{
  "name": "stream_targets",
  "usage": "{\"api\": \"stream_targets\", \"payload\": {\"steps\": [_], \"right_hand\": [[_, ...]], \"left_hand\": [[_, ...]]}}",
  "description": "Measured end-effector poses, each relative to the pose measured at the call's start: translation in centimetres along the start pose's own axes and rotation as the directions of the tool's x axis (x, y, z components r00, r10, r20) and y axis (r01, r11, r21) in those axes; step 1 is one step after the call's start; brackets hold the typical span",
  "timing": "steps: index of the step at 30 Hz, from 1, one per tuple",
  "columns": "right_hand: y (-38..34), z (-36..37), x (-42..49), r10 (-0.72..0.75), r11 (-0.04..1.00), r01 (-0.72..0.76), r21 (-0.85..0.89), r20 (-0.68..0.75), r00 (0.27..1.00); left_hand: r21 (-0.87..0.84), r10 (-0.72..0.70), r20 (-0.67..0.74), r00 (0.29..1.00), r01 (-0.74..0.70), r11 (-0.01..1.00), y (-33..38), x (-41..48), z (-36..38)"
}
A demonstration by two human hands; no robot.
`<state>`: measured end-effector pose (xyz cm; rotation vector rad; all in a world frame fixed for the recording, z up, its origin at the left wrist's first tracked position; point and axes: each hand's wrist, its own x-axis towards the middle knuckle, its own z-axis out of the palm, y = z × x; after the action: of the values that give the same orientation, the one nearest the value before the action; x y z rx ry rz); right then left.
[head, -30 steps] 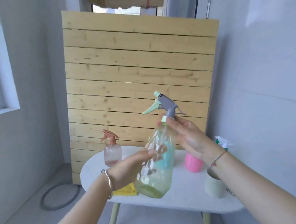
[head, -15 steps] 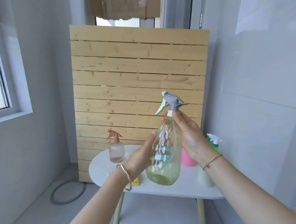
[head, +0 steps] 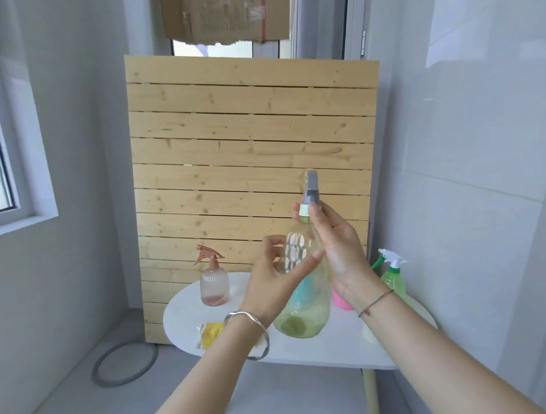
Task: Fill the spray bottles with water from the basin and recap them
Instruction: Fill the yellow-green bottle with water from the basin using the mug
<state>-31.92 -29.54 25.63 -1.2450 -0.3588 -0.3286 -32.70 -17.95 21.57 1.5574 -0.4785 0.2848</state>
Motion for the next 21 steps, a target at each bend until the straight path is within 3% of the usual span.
{"api": "stream_targets", "payload": {"steps": [5, 8, 12, 18, 21], "right_hand": [[-0.2, -0.5, 0.5, 0.043, 0.999, -0.043, -0.008, 0.066, 0.997], [0.3, -0.6, 0.5, 0.032, 0.999, -0.031, -0.014, 0.043, 0.999], [0.8, -0.5, 0.5, 0.046, 0.998, -0.049, 0.034, 0.068, 0.997], [1.8, -1.0, 0.8, 0.047, 0.995, -0.056, 0.082, 0.11, 0.993], [2.8, -0.7, 0.9, 0.073, 0.992, -0.085, 0.093, 0.119, 0.99]], "left_hand": [[-0.12, -0.175, 0.25, 0.952, 0.209, 0.97, -0.2, 0.1, -0.9], [-0.053, -0.198, 0.218, 0.956, 0.214, 0.975, -0.2, 0.5, -0.7], [-0.015, -0.105, 0.133, 0.986, 0.108, 0.994, -0.5, 0.8, -0.8], [0.088, -0.172, 0.159, 0.972, 0.16, 0.983, -1.8, 1.3, -2.0], [0.132, -0.138, 0.1, 0.985, 0.124, 0.983, -2.6, 1.2, -1.4]]}}
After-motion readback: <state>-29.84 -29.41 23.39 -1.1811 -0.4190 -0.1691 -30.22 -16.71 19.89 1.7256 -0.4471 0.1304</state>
